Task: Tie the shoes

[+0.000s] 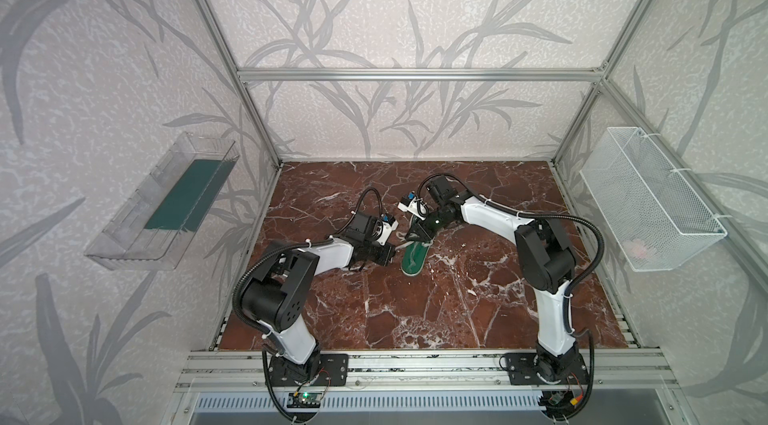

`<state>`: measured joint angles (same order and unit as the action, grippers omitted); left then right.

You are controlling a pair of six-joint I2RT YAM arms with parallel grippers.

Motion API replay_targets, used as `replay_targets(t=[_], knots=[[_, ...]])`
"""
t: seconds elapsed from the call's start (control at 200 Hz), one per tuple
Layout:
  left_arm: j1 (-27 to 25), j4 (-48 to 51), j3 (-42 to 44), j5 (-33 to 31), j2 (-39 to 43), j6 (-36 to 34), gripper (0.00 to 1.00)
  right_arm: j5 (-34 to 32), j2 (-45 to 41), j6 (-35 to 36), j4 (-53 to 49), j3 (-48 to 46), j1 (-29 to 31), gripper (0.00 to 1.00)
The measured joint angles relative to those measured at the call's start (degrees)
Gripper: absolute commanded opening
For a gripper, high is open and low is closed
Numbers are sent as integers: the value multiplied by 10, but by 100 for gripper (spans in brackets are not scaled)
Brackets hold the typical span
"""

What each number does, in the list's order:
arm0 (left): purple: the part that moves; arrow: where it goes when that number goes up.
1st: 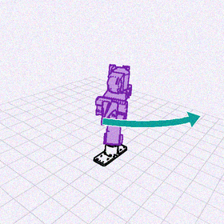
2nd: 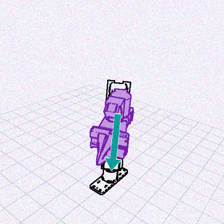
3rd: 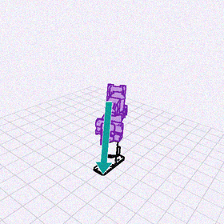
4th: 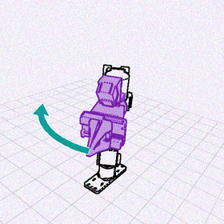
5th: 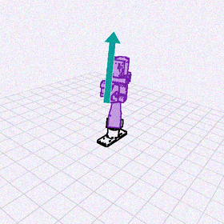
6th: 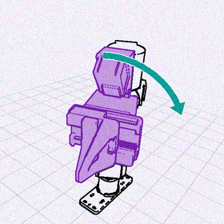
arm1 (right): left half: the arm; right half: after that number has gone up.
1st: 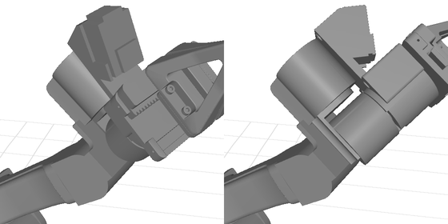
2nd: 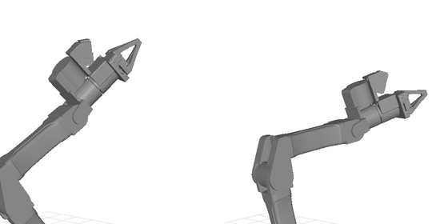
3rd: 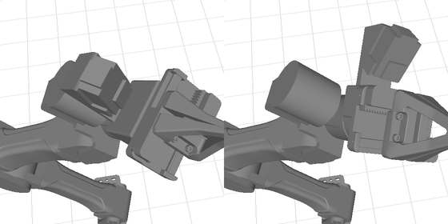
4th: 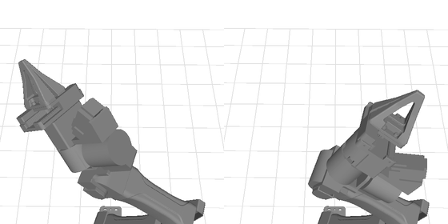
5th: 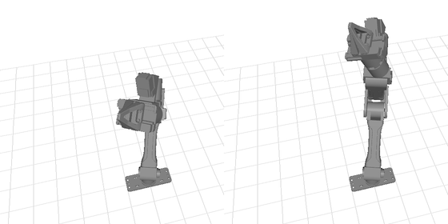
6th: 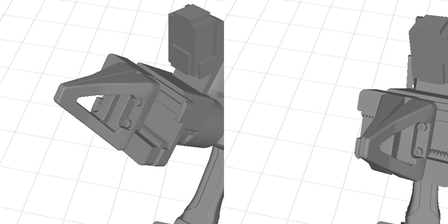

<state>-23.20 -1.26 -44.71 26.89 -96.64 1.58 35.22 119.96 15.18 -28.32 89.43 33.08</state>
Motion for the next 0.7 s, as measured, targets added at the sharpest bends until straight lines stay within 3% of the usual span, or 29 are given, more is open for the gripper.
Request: replay_targets(t=[0.17,0.5,0.7], knots=[[0,0,0,0,0,5,0,-19,10,11,-7,5,3,27],[0,5,-3,2,-2,10,0,-40,10,20,-7,7,6,2],[3,19,-22,6,-19,9,0,-34,6,18,12,-9,6,0]])
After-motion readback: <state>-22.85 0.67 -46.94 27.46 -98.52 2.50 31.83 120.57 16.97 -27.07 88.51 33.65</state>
